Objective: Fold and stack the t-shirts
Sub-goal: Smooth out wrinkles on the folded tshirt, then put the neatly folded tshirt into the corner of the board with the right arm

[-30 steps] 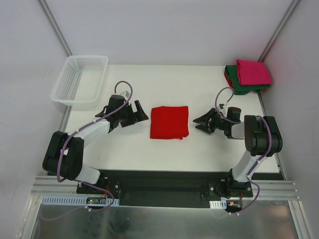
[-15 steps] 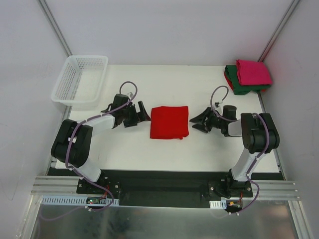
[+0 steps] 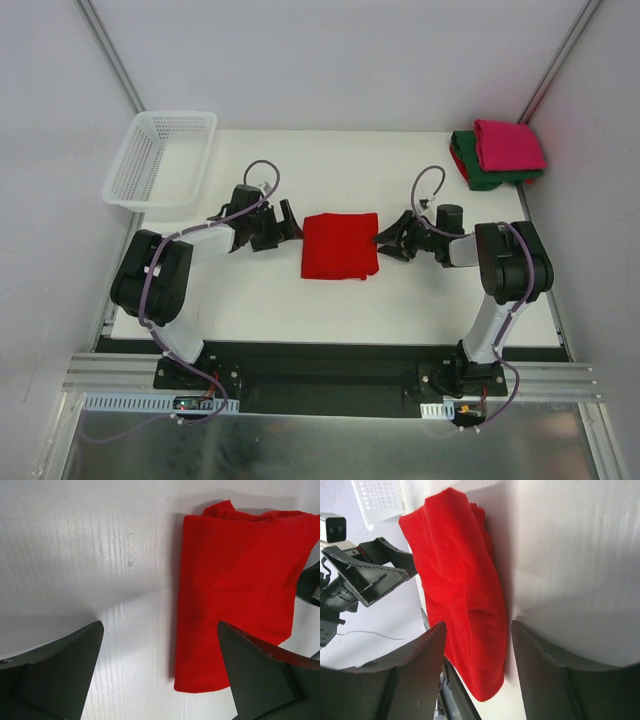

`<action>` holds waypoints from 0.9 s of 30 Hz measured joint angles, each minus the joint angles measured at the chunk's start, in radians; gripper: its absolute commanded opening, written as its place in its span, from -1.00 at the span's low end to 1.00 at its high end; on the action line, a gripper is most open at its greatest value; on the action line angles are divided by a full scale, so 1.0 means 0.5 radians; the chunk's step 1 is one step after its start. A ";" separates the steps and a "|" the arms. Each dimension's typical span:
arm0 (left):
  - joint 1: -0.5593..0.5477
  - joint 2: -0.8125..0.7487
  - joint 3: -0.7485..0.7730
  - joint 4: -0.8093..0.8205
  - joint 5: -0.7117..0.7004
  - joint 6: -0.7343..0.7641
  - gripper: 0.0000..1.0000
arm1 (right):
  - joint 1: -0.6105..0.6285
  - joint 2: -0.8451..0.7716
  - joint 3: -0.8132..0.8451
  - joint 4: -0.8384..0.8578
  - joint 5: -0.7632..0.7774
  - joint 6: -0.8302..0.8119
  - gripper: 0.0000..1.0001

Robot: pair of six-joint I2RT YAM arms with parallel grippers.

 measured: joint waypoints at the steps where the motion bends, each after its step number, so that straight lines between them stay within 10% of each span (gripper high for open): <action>1: 0.000 0.015 0.013 0.008 0.002 0.000 0.72 | 0.004 0.003 0.002 0.000 -0.001 0.001 0.18; 18: -0.003 0.219 0.166 0.048 0.069 0.008 -0.05 | 0.037 0.025 0.056 -0.044 0.009 -0.036 0.20; 27: -0.030 0.264 0.208 0.030 0.093 0.009 -0.12 | 0.118 0.025 0.125 -0.134 0.071 -0.104 0.21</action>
